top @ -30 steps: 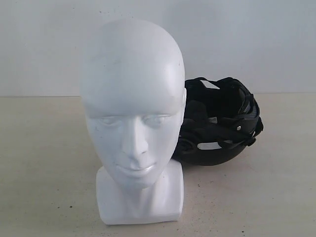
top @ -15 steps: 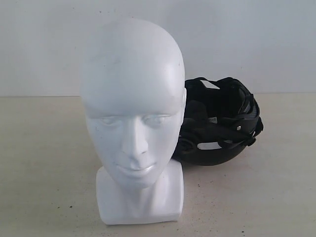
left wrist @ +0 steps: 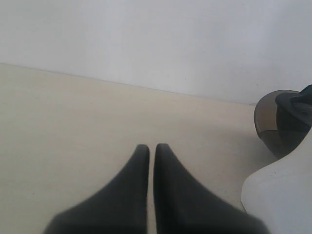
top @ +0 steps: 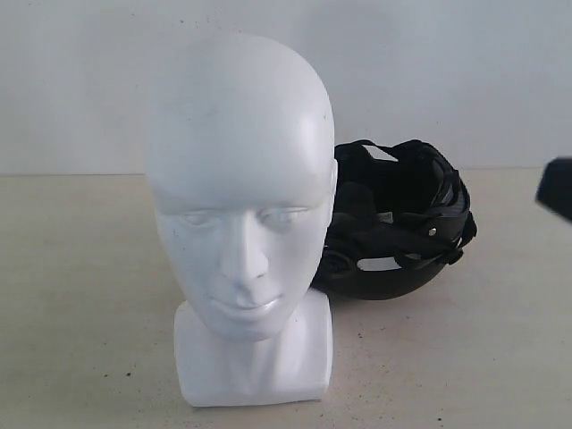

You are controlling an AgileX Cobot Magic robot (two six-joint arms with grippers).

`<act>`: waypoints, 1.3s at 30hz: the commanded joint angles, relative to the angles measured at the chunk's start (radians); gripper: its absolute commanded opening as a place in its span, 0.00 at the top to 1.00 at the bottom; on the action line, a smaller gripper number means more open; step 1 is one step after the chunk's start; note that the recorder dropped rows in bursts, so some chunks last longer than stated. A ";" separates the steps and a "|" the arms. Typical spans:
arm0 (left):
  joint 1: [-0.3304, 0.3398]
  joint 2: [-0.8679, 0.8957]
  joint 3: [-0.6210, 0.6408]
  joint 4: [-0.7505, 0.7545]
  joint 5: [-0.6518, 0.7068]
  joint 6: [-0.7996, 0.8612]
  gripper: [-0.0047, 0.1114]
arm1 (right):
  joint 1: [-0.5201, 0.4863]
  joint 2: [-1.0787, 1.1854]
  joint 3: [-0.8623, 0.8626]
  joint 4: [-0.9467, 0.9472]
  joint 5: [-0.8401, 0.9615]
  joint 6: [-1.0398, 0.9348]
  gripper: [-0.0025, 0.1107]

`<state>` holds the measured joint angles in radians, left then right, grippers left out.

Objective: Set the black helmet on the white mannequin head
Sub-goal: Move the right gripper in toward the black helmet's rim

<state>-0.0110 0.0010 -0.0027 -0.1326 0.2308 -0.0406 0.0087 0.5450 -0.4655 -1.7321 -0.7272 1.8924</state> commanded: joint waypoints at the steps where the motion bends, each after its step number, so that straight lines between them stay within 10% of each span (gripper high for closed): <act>1: 0.001 -0.001 0.003 -0.005 -0.006 0.005 0.92 | 0.000 0.128 0.003 -0.012 -0.069 0.011 0.98; 13: 0.001 -0.001 0.003 -0.005 -0.006 0.005 0.92 | 0.000 0.199 0.003 0.175 -0.125 0.069 0.98; 22: 0.001 -0.001 0.003 -0.005 -0.006 0.005 0.92 | 0.000 0.199 -0.013 0.435 0.164 0.158 0.98; 27: 0.001 -0.001 0.003 -0.005 -0.006 0.005 0.92 | 0.000 0.200 -0.062 0.371 0.209 -0.191 0.98; 39: 0.001 -0.001 0.003 -0.005 -0.006 0.005 0.92 | 0.100 0.271 -0.083 0.806 1.123 -1.128 0.98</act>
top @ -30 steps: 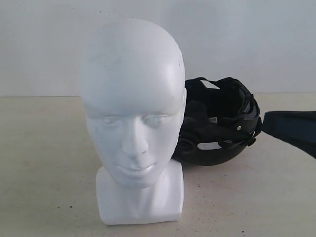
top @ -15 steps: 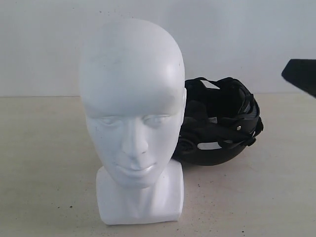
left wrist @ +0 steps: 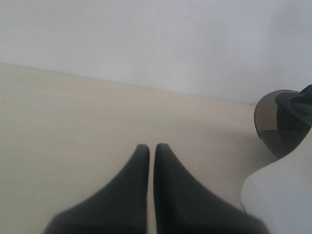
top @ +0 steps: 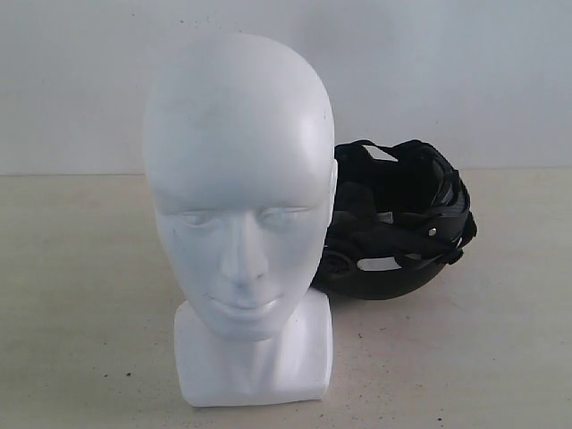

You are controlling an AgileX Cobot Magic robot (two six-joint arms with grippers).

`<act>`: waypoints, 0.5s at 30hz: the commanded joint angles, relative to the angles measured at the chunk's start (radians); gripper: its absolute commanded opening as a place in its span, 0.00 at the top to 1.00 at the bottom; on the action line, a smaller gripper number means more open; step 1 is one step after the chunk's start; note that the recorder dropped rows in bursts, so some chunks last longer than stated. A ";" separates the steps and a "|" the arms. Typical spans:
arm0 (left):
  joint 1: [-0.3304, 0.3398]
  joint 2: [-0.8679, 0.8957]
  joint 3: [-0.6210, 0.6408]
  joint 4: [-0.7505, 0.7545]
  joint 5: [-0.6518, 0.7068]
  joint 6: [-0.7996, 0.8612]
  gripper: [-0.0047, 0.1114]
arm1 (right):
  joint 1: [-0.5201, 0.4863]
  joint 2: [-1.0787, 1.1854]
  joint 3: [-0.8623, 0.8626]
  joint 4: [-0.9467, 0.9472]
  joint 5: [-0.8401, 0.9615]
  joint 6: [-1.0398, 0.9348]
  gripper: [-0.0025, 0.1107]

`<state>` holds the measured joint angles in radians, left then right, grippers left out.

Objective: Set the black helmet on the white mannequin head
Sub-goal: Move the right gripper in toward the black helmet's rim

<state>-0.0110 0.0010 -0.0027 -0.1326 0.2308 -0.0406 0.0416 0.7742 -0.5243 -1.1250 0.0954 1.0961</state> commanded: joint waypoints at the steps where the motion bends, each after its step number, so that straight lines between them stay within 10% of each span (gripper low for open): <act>1: 0.001 -0.001 0.003 -0.005 -0.006 0.005 0.92 | 0.089 0.054 -0.034 0.280 0.369 -0.375 0.98; 6: 0.001 -0.001 0.003 -0.005 -0.006 0.005 0.92 | 0.216 0.100 -0.111 0.855 0.692 -0.535 0.98; 15: 0.001 -0.001 0.003 -0.005 -0.006 0.005 0.92 | 0.372 0.173 -0.116 1.381 0.325 -0.770 0.97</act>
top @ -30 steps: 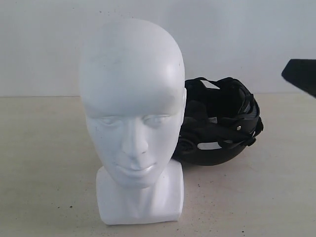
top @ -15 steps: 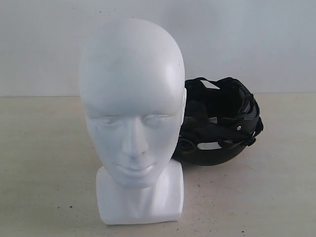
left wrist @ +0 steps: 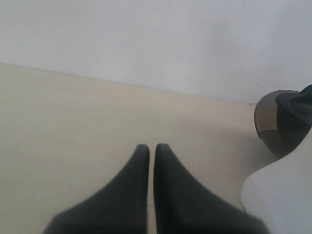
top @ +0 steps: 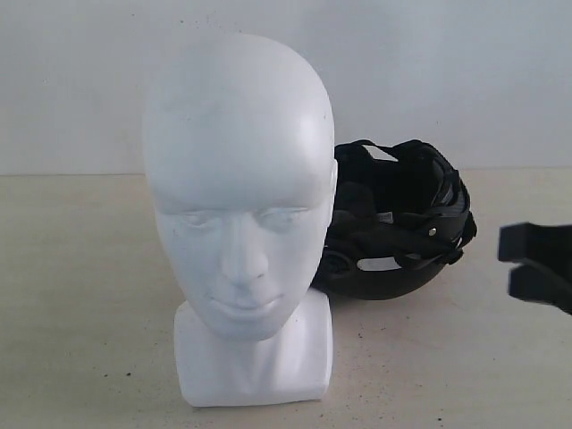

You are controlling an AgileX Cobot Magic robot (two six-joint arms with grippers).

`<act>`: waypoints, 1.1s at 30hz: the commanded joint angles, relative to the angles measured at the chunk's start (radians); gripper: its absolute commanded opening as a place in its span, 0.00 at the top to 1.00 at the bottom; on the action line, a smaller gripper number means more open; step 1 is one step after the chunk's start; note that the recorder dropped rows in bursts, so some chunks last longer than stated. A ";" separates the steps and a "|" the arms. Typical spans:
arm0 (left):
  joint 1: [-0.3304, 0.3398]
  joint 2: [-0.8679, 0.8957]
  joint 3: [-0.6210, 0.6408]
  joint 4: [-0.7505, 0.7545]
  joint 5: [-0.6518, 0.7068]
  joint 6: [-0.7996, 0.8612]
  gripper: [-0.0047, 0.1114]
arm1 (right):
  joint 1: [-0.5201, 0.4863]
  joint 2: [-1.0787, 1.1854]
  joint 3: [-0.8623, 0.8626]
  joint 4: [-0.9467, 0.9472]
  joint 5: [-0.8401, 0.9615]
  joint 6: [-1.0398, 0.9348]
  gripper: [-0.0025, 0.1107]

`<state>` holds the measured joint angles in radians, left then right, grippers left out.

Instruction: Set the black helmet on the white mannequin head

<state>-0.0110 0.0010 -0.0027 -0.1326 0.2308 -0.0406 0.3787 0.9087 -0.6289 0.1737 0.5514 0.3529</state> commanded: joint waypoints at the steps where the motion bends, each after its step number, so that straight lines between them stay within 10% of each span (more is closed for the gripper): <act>1: 0.001 -0.001 0.003 -0.005 -0.006 0.005 0.92 | 0.041 0.056 -0.011 0.082 -0.149 -0.015 0.94; 9: 0.001 -0.001 0.003 -0.005 -0.006 0.005 0.92 | 0.038 0.205 -0.011 0.105 -0.355 0.072 0.28; 30: 0.001 -0.001 0.003 -0.005 -0.006 0.005 0.92 | 0.020 0.593 -0.142 0.129 -0.637 0.294 0.37; 33: 0.001 -0.001 0.003 -0.005 -0.006 0.005 0.92 | 0.008 0.620 -0.142 0.134 -0.612 0.294 0.52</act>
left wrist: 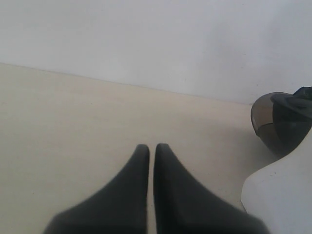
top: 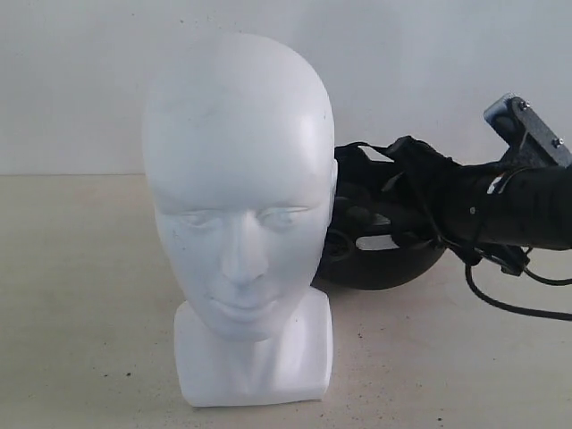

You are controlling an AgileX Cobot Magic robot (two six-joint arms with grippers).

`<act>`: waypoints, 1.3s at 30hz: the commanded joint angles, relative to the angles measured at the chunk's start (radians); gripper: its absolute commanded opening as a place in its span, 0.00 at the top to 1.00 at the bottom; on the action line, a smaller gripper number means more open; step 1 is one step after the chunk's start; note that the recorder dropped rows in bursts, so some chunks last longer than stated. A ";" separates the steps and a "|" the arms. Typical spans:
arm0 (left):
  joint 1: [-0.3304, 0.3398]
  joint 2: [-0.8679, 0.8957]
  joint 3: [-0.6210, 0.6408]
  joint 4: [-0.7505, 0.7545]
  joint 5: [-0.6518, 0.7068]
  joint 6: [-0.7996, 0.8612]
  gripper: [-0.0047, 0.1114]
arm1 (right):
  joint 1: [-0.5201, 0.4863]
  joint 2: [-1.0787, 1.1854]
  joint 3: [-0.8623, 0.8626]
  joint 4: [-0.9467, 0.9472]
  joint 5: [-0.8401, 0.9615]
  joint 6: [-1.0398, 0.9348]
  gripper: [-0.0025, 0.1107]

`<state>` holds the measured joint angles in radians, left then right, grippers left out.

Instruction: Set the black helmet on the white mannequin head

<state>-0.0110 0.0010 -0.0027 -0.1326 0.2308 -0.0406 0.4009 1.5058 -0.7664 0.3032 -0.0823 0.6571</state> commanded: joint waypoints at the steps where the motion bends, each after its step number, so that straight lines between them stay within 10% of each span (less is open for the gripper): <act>1: 0.001 -0.001 0.003 -0.005 -0.006 0.005 0.92 | -0.014 0.029 -0.004 0.005 0.031 -0.015 0.61; 6: 0.001 -0.001 0.003 -0.005 -0.006 0.005 0.92 | -0.023 0.020 -0.004 -0.005 0.056 -0.092 0.98; 39: 0.001 -0.001 0.003 -0.005 -0.006 0.005 0.92 | -0.411 -0.261 -0.004 -0.311 0.583 -0.749 0.98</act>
<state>-0.0110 0.0010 -0.0027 -0.1326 0.2308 -0.0406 -0.0005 1.2563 -0.7664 0.0113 0.5414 -0.0641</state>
